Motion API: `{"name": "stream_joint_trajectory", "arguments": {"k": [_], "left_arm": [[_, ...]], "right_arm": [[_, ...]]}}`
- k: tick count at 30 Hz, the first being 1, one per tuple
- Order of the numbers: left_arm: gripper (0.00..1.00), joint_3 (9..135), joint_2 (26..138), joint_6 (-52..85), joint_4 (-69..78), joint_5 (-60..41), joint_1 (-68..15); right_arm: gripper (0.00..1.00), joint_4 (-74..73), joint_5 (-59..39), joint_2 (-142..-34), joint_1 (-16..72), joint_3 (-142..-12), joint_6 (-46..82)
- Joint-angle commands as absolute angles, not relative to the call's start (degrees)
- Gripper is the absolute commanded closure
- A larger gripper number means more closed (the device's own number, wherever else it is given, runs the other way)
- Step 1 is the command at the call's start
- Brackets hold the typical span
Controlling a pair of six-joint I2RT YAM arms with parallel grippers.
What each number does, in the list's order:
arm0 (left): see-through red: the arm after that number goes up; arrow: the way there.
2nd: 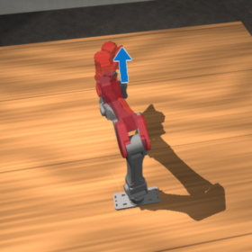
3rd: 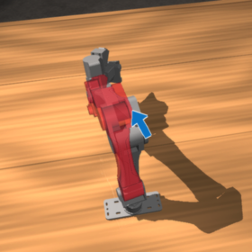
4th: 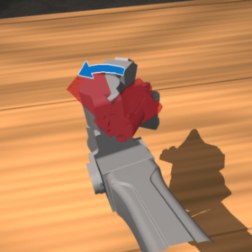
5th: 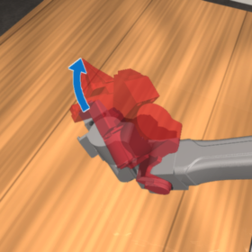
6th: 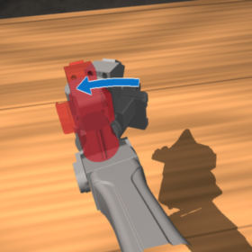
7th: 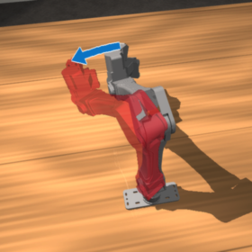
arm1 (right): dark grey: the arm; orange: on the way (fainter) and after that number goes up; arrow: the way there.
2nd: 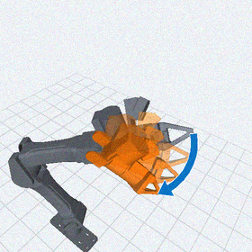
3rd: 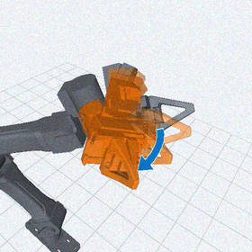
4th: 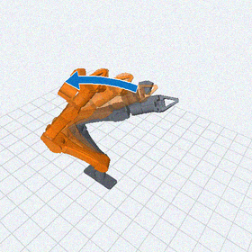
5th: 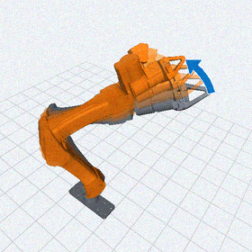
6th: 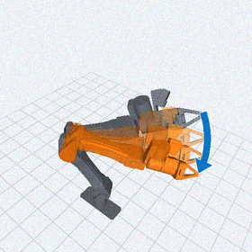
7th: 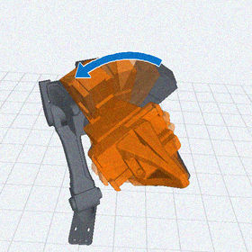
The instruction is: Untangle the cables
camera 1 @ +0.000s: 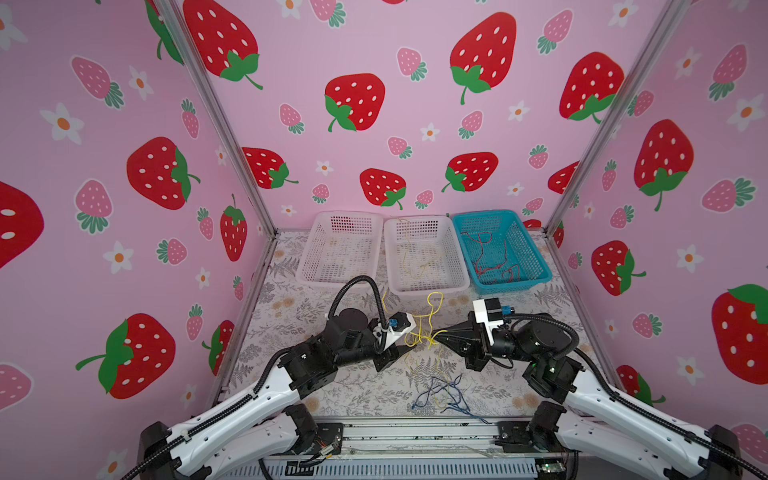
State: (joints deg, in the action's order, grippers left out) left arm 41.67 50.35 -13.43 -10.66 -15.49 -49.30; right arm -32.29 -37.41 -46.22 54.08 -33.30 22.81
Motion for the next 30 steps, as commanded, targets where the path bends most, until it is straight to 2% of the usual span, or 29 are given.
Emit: {"name": "stream_joint_trajectory", "arguments": {"k": [1,8,18,26,30], "left_arm": [[0.68,42.98,50.21,-13.8,-10.69,-18.35,-49.42],[0.99,43.77,47.84,-13.71,-14.16,-19.77,-49.39],[1.0,45.31,43.88,-10.87,-23.26,-21.46,-49.42],[1.0,45.26,41.11,-7.43,-23.97,-20.8,-49.38],[1.0,46.45,42.62,-6.0,-24.67,-21.21,-49.04]], "right_arm": [[1.0,-35.07,-37.51,-45.59,53.99,-35.0,23.99],[1.0,-32.93,-32.28,-44.73,53.93,-33.6,23.48],[1.0,-27.54,-14.62,-45.36,50.25,-30.65,26.53],[1.0,-23.59,-13.84,-49.08,45.16,-28.98,28.56],[0.88,-23.64,-17.05,-49.75,45.15,-28.15,26.84]]}}
